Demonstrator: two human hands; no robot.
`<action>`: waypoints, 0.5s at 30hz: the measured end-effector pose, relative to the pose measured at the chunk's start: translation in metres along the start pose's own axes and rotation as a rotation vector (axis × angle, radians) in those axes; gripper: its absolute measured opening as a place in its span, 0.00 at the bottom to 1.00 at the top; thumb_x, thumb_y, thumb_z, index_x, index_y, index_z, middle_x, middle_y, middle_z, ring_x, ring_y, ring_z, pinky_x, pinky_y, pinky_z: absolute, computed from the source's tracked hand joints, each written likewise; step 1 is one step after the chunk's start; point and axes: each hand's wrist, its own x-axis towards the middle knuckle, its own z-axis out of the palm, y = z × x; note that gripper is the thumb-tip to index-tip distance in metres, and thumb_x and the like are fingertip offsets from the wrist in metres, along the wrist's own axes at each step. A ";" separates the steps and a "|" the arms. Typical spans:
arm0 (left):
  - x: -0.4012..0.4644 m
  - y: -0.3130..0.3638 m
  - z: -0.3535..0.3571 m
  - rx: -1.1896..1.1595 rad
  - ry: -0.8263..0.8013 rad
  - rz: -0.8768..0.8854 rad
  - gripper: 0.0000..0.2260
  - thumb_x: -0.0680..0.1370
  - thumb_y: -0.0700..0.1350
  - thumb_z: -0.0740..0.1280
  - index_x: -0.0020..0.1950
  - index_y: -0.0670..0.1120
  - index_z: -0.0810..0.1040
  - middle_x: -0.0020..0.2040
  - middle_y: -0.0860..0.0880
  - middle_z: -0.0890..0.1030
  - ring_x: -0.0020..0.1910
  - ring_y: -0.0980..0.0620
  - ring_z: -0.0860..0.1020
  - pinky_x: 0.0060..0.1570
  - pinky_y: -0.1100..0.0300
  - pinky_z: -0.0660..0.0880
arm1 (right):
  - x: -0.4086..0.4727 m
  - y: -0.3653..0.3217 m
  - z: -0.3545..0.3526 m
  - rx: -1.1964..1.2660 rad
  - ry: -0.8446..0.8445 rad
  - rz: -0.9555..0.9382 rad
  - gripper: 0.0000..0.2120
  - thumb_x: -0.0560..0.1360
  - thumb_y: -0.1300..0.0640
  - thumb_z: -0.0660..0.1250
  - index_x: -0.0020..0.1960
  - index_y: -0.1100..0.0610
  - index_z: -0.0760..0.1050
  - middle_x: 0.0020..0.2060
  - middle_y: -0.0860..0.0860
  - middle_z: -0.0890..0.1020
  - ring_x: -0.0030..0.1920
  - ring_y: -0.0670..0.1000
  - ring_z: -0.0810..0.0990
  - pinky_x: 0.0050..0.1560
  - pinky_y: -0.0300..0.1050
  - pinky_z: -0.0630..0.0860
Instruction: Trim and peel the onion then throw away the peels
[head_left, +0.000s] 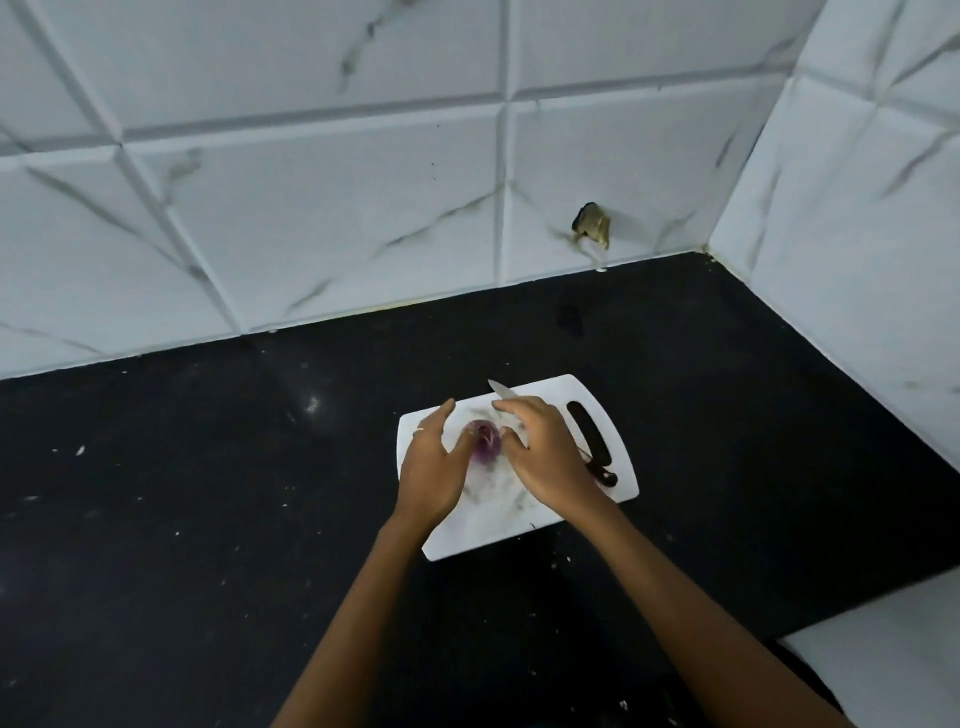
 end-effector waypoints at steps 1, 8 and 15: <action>0.003 -0.005 0.001 0.029 -0.018 -0.015 0.23 0.80 0.49 0.63 0.74 0.48 0.64 0.73 0.50 0.68 0.71 0.51 0.67 0.69 0.53 0.64 | 0.005 0.003 0.004 -0.012 -0.015 0.001 0.16 0.76 0.66 0.61 0.63 0.59 0.75 0.68 0.51 0.72 0.64 0.52 0.72 0.67 0.46 0.68; 0.017 -0.023 0.015 0.240 -0.097 -0.013 0.30 0.76 0.48 0.70 0.74 0.47 0.63 0.72 0.48 0.69 0.70 0.50 0.66 0.67 0.58 0.64 | 0.032 0.030 0.006 -0.222 -0.125 0.178 0.18 0.75 0.60 0.64 0.65 0.57 0.73 0.61 0.55 0.75 0.62 0.56 0.73 0.62 0.52 0.72; 0.029 -0.030 0.032 0.350 -0.024 -0.020 0.33 0.72 0.50 0.73 0.73 0.48 0.64 0.69 0.48 0.69 0.66 0.48 0.69 0.62 0.54 0.71 | 0.036 0.063 -0.010 -0.455 -0.097 0.282 0.18 0.75 0.53 0.66 0.64 0.56 0.72 0.60 0.55 0.73 0.61 0.57 0.70 0.57 0.52 0.72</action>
